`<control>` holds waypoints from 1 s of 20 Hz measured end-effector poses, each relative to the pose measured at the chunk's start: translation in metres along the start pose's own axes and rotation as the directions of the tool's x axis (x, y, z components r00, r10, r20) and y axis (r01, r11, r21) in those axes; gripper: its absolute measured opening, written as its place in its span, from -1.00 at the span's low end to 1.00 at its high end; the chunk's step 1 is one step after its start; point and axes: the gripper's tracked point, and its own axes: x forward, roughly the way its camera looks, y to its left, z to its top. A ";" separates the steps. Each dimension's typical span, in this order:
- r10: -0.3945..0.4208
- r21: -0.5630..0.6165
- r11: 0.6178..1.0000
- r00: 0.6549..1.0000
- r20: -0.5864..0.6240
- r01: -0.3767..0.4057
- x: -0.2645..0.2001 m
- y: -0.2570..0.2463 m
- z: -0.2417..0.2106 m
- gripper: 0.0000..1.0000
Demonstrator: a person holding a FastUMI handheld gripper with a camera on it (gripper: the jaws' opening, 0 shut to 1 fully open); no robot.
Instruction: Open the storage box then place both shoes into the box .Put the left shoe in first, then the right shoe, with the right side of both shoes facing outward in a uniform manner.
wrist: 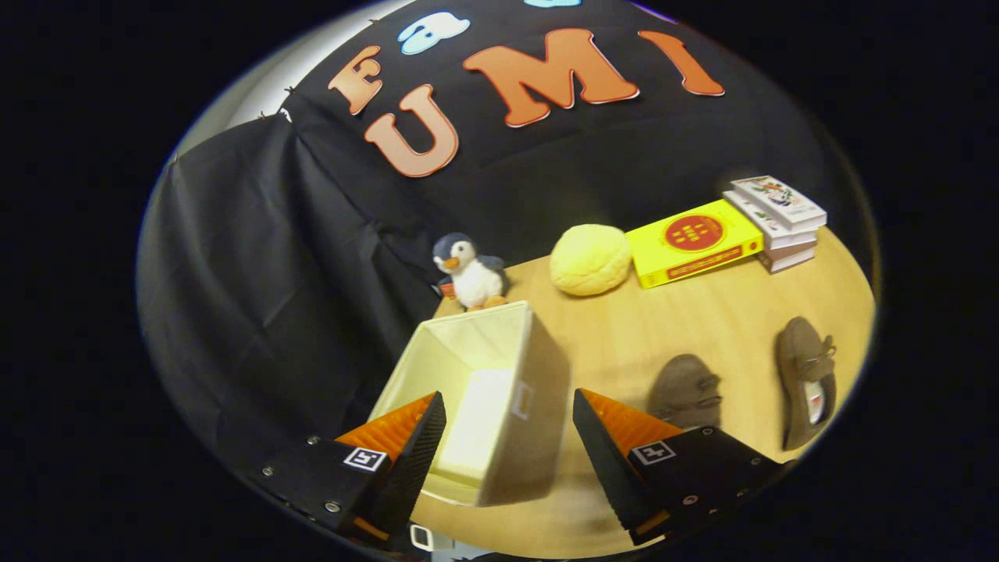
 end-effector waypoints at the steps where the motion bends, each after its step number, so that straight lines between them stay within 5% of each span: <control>1: -0.040 -0.016 0.999 0.999 0.010 0.041 -0.004 -0.018 -0.001 0.96; 8: -0.242 -0.128 0.962 0.970 0.015 0.242 -0.013 -0.112 -0.040 0.96; 20: -0.392 -0.218 0.899 0.920 -0.018 0.379 0.014 -0.187 -0.084 0.90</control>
